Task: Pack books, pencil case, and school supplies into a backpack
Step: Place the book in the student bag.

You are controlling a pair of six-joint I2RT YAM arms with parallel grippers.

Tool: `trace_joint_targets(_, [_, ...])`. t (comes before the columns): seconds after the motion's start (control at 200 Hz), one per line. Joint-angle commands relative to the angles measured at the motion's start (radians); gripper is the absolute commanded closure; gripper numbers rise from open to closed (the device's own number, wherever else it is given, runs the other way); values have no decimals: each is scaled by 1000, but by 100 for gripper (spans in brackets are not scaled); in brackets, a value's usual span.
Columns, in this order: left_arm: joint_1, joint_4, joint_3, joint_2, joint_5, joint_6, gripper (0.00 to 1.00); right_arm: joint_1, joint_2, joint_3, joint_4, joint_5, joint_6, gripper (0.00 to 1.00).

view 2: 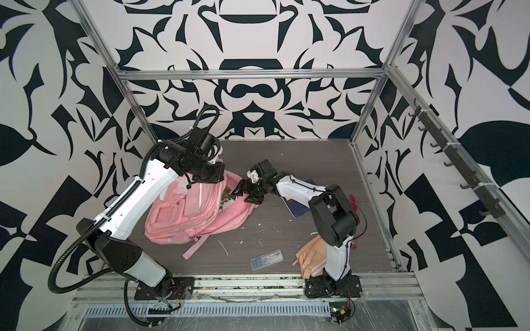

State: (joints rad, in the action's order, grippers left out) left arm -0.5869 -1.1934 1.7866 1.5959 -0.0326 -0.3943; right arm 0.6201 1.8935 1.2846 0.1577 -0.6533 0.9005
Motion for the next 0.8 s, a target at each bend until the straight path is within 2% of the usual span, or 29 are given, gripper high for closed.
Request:
trace_joint_targets(0.0, [1, 45, -37, -55, -40, -15, 100, 17, 58, 32, -225, -38, 152, 26])
trace_joint_targets(0.155, [2, 72, -51, -59, -50, -27, 100, 44, 158, 61, -194, 0, 208, 30])
trace_joint_targets(0.255, [1, 86, -45, -53, -51, -28, 100, 46, 133, 40, -75, 68, 195, 29])
trace_joint_targets(0.33, [1, 89, -39, -46, -52, -29, 100, 44, 94, 4, -59, 104, 208, 28])
trace_joint_targets(0.465, [1, 96, -36, -36, -62, -25, 100, 46, 144, -35, -239, 70, 289, 28])
trace_joint_targets(0.61, [2, 100, -40, -33, -72, -25, 100, 58, 283, 44, -343, 32, 306, 35])
trace_joint_targets(0.665, [1, 95, -36, -33, -76, -24, 100, 59, 323, 65, -398, 21, 319, 45])
trace_joint_targets(0.795, [1, 81, -29, -30, -74, -15, 100, 58, 351, 114, -405, 12, 245, 92])
